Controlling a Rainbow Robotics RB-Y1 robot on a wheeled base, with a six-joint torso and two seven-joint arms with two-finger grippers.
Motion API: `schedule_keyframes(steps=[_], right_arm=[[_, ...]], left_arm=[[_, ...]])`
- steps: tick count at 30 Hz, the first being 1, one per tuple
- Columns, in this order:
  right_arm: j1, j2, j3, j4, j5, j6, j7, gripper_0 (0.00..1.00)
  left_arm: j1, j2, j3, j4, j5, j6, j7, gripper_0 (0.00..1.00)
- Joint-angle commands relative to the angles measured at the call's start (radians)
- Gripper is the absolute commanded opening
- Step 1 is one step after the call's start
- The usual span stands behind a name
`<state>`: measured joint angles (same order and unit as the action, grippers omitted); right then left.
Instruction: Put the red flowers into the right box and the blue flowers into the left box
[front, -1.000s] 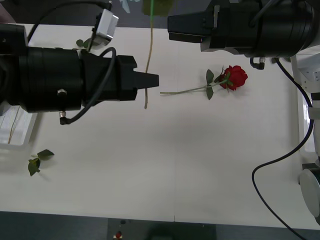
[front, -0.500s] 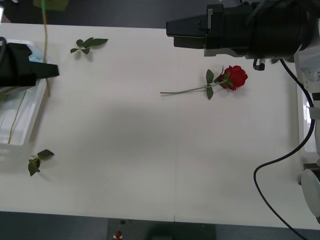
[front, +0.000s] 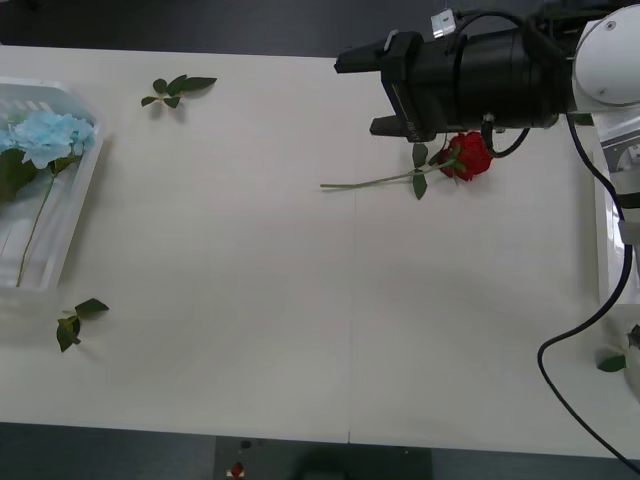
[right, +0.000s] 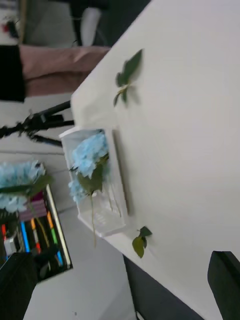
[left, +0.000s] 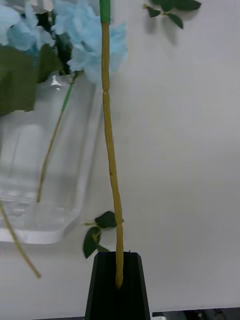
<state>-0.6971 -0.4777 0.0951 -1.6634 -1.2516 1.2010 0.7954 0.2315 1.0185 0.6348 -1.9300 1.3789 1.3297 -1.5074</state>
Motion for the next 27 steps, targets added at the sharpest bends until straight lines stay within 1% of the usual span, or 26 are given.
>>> schedule_keyframes(steps=[1,4,6,8,10,14,17,20,25,26,27], right_arm=[[-0.012,-0.036,0.023,-0.033,0.135,-0.005,-0.315,1.0],[-0.013,-0.053,0.06,-0.032,0.225,-0.003,-0.496,1.0],[-0.015,-0.071,0.089,-0.032,0.302,0.002,-0.636,1.0],[-0.019,-0.079,0.104,-0.032,0.344,0.02,-0.714,1.0],[-0.035,-0.085,0.11,-0.032,0.413,0.091,-0.815,1.0],[-0.064,-0.09,0.11,-0.015,0.48,0.196,-0.917,1.0],[-0.114,-0.09,0.112,0.076,0.509,0.256,-0.998,1.0],[-0.165,-0.087,0.114,0.185,0.517,0.272,-1.022,1.0],[-0.266,-0.076,0.123,0.399,0.532,0.249,-1.018,1.0],[-0.275,-0.073,0.126,0.422,0.532,0.242,-1.013,1.0],[-0.294,-0.07,0.135,0.47,0.532,0.221,-1.012,1.0]], left_arm=[[0.006,0.025,-0.015,0.086,-0.086,-0.003,-0.143,0.0],[0.005,0.023,-0.035,0.14,-0.138,-0.01,-0.215,0.0],[0.005,0.023,-0.067,0.178,-0.17,-0.04,-0.274,0.0],[0.006,0.025,-0.09,0.198,-0.185,-0.061,-0.309,0.0],[0.005,0.025,-0.124,0.226,-0.219,-0.087,-0.359,0.0],[0.009,0.023,-0.155,0.266,-0.238,-0.124,-0.407,0.0],[0.014,0.023,-0.175,0.309,-0.247,-0.145,-0.456,0.0],[0.02,0.023,-0.175,0.341,-0.248,-0.148,-0.501,0.0],[0.02,0.023,-0.175,0.393,-0.258,-0.164,-0.577,0.01],[0.02,0.023,-0.175,0.398,-0.259,-0.167,-0.588,0.01],[0.022,0.023,-0.175,0.405,-0.261,-0.175,-0.603,0.04]])
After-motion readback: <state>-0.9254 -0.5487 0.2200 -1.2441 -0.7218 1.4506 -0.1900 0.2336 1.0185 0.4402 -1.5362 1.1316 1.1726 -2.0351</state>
